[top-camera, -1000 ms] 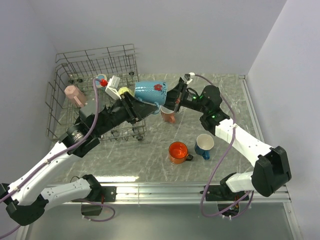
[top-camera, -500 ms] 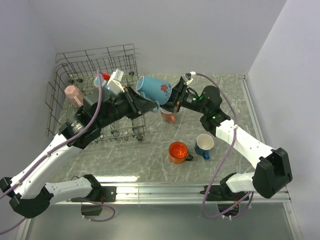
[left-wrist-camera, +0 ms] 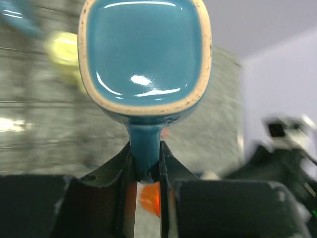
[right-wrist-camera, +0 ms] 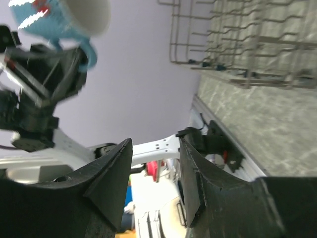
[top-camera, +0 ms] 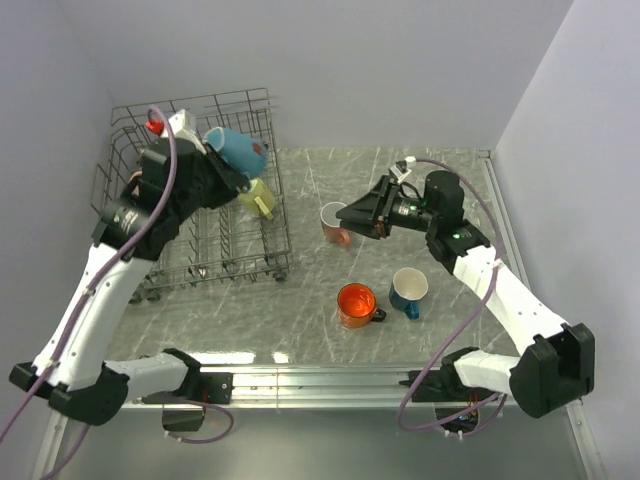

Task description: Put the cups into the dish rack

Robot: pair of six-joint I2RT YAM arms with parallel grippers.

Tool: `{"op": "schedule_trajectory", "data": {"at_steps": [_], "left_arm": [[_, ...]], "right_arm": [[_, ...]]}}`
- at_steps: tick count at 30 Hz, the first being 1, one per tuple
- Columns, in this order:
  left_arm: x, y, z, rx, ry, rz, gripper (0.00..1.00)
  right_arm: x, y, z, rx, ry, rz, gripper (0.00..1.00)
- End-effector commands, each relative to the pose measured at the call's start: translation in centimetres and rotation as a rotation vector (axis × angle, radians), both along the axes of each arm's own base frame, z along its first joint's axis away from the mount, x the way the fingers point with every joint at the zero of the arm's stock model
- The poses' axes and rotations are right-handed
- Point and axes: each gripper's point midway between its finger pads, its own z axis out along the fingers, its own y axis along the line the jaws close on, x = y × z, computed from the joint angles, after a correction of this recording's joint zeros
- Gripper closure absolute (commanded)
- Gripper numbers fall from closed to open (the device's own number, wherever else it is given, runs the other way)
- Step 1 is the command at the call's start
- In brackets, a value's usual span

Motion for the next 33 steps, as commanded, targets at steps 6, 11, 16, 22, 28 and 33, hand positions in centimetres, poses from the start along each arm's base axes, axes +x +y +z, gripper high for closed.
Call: {"op": "schedule_trajectory", "data": {"at_steps": [6, 11, 16, 22, 28, 33], "left_arm": [[6.1, 13.2, -5.3, 0.235, 0.170, 0.345, 1.00], [7.9, 17.5, -6.6, 0.296, 0.192, 0.424, 1.00], [9.7, 19.3, -8.7, 0.333, 0.235, 0.446, 1.00], [11.4, 20.4, -12.8, 0.331, 0.320, 0.413, 1.00], [13.3, 19.8, -15.1, 0.296, 0.358, 0.351, 1.00], [14.1, 18.8, -17.7, 0.267, 0.386, 0.297, 1.00]], "right_arm": [[-2.2, -2.7, -1.4, -0.100, -0.048, 0.003, 0.51], [-2.5, -3.5, -2.7, -0.126, -0.021, 0.002, 0.52], [-2.7, -3.5, -3.8, -0.128, 0.013, 0.010, 0.52], [-2.6, -3.8, -4.5, -0.150, 0.019, 0.010, 0.53], [-2.6, -4.0, -5.3, -0.158, 0.040, 0.006, 0.53], [-2.6, -4.1, -5.9, -0.164, 0.051, 0.000, 0.54]]}}
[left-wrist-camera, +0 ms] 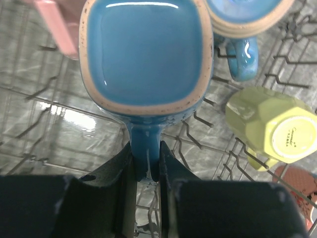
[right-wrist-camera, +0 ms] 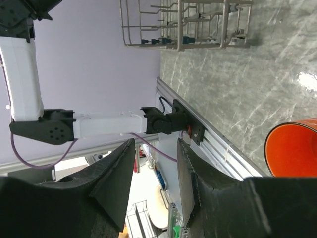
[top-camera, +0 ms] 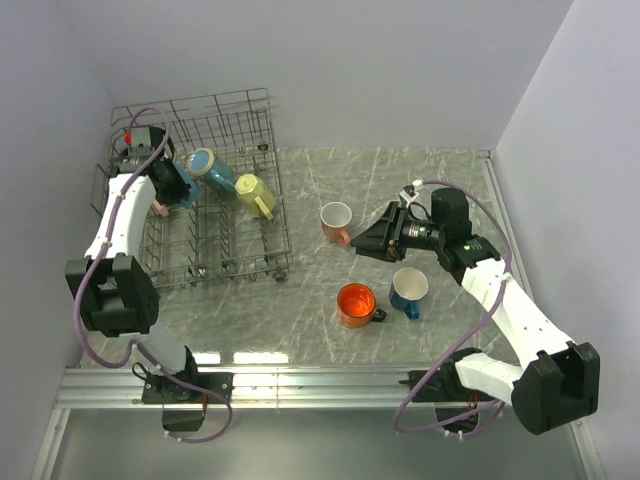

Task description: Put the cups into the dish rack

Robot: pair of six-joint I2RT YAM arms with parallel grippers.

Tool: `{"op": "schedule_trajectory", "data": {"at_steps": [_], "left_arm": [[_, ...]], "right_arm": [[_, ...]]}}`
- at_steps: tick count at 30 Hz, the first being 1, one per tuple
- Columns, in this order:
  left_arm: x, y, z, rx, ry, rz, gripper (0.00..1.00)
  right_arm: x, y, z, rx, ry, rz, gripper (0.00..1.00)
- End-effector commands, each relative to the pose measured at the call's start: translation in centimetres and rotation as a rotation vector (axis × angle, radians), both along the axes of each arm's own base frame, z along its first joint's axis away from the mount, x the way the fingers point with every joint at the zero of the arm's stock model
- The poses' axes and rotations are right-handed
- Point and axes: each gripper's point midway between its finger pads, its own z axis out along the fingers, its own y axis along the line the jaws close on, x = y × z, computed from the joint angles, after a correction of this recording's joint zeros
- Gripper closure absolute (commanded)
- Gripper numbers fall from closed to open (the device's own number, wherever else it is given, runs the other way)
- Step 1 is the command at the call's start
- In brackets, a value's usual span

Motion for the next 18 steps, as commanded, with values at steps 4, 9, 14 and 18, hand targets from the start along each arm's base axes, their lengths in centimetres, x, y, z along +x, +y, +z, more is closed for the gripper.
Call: {"op": "schedule_trajectory", "data": {"at_steps": [4, 9, 14, 18], "left_arm": [[1.8, -1.4, 0.5, -0.031, -0.089, -0.071, 1.00], [1.3, -1.2, -2.3, -0.020, -0.007, -0.068, 1.00], [0.5, -0.7, -4.4, 0.014, 0.061, -0.054, 1.00], [-0.2, -0.3, -5.9, 0.033, 0.115, -0.053, 1.00]], "right_arm": [[0.1, -0.3, -0.2, -0.003, -0.017, 0.005, 0.54], [0.3, -0.3, -0.6, -0.007, -0.007, 0.001, 0.54], [0.3, -0.4, -0.7, -0.009, -0.009, -0.005, 0.54], [0.3, -0.5, -1.0, -0.015, -0.004, -0.009, 0.55]]}}
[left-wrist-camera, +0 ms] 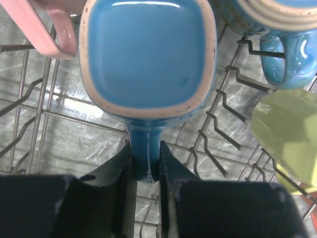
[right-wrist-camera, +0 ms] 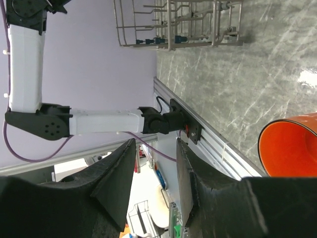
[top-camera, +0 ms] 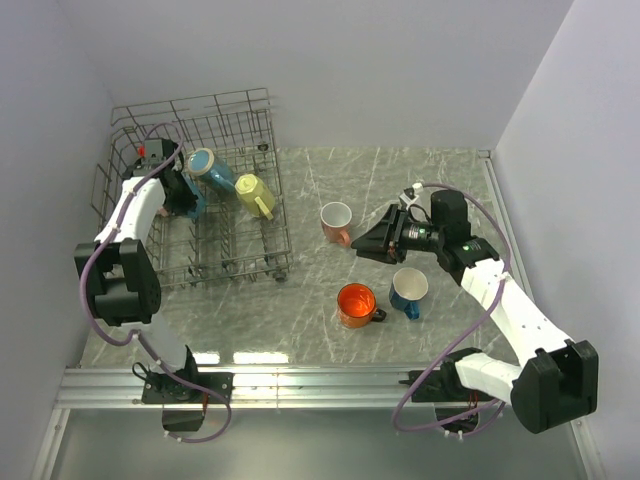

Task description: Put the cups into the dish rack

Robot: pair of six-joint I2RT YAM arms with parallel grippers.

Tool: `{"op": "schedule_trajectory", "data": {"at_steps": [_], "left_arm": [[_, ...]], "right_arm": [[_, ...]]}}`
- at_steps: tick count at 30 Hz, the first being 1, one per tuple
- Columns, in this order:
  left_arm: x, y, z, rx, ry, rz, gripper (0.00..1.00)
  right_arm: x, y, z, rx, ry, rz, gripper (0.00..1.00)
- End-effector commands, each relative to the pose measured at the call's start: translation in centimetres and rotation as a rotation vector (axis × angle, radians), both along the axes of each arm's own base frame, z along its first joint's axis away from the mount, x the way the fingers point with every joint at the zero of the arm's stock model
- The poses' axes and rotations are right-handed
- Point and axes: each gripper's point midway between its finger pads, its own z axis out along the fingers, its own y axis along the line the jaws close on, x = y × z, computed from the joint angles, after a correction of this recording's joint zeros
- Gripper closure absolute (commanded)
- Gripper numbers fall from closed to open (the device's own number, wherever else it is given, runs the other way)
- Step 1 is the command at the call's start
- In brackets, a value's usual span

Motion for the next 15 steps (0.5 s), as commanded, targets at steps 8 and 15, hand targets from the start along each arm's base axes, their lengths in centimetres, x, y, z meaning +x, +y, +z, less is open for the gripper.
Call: {"op": "schedule_trajectory", "data": {"at_steps": [8, 15], "left_arm": [[-1.1, -0.2, -1.4, 0.019, 0.063, -0.040, 0.71], [-1.5, -0.3, -0.3, 0.026, 0.039, -0.047, 0.45]], "right_arm": [[0.2, -0.4, -0.4, -0.018, -0.022, -0.005, 0.55], [0.0, -0.6, -0.8, -0.032, -0.015, -0.010, 0.55]]}}
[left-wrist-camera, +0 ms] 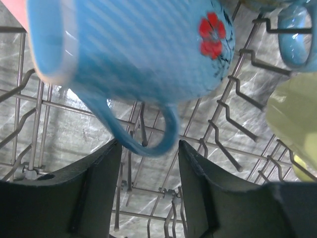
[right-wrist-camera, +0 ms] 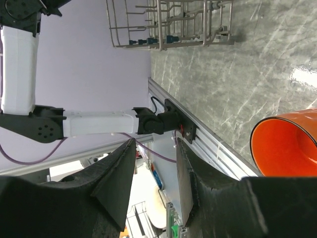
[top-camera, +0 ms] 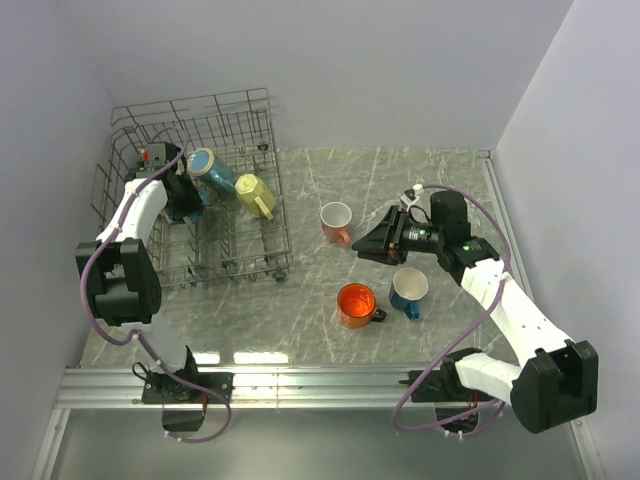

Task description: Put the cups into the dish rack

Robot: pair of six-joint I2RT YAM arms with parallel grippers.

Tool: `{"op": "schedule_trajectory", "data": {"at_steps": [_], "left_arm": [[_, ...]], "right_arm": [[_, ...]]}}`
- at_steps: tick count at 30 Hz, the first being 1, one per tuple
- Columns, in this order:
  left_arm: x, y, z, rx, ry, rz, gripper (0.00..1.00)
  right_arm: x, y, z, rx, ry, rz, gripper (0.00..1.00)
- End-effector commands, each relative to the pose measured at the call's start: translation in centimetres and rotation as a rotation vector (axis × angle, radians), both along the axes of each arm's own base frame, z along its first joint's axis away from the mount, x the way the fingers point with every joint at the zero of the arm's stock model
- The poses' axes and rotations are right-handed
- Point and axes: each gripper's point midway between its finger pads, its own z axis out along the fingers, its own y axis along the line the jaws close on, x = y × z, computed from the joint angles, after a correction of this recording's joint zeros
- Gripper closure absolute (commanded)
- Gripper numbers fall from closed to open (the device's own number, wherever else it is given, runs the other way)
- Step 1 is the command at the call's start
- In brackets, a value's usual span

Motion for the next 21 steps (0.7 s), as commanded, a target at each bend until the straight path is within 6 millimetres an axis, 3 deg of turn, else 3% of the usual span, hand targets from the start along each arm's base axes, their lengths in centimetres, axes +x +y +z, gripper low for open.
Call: {"op": "schedule_trajectory", "data": {"at_steps": [1, 4, 13, 16, 17, 21], "left_arm": [[-0.4, -0.1, 0.9, 0.009, -0.011, -0.023, 0.45], [-0.6, -0.2, 1.6, 0.009, -0.019, -0.027, 0.45], [-1.0, -1.2, 6.7, 0.082, -0.091, -0.046, 0.45], [-1.7, -0.9, 9.2, 0.112, -0.137, -0.025, 0.45], [-1.9, -1.8, 9.9, 0.122, -0.154, -0.042, 0.45], [-3.3, -2.1, 12.7, 0.135, -0.217, -0.029, 0.44]], "right_arm": [[0.0, -0.3, -0.2, -0.008, -0.019, -0.003, 0.55], [0.0, -0.2, 0.0, -0.008, -0.021, -0.001, 0.55], [0.3, -0.4, -0.2, -0.030, -0.026, -0.008, 0.55], [0.4, -0.5, -0.2, -0.040, -0.026, -0.015, 0.55], [0.6, -0.5, -0.2, -0.047, -0.028, -0.017, 0.55], [1.9, -1.2, -0.6, -0.137, -0.033, -0.052, 0.55]]}}
